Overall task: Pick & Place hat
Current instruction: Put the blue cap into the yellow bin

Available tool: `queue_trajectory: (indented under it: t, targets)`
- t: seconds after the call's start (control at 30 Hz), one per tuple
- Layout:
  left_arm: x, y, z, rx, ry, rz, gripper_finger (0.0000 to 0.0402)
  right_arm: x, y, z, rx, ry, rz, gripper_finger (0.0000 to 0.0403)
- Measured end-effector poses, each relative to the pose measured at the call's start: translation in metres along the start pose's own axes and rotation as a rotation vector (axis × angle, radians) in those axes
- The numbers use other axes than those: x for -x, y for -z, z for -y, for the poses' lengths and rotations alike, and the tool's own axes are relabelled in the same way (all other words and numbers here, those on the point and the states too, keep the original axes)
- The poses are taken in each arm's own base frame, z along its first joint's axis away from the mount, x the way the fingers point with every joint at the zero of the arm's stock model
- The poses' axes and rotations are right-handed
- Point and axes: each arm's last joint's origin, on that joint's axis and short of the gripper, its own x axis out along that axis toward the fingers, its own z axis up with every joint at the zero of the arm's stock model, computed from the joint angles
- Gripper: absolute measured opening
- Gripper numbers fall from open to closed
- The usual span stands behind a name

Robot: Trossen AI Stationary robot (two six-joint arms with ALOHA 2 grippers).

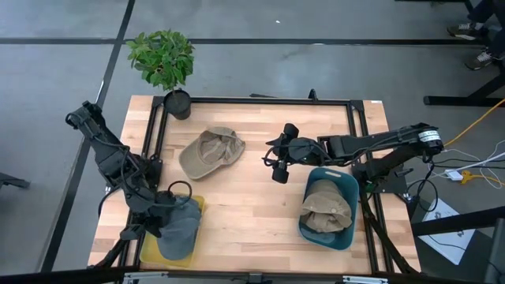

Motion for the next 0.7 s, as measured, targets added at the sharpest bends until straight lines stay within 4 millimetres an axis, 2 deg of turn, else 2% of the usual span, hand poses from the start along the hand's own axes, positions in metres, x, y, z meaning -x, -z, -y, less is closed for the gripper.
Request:
queue_trajectory:
  t: [0.43,0.7]
  targets:
    - [-0.02,-0.004,-0.004,-0.076,-0.053,-0.052,0.0026,0.0,0.0,0.0,0.0,0.0,0.0,0.0255]
    - [-0.037,0.023,-0.038,-0.032,-0.123,-0.148,0.0026,0.0,0.0,0.0,0.0,0.0,0.0,0.0255]
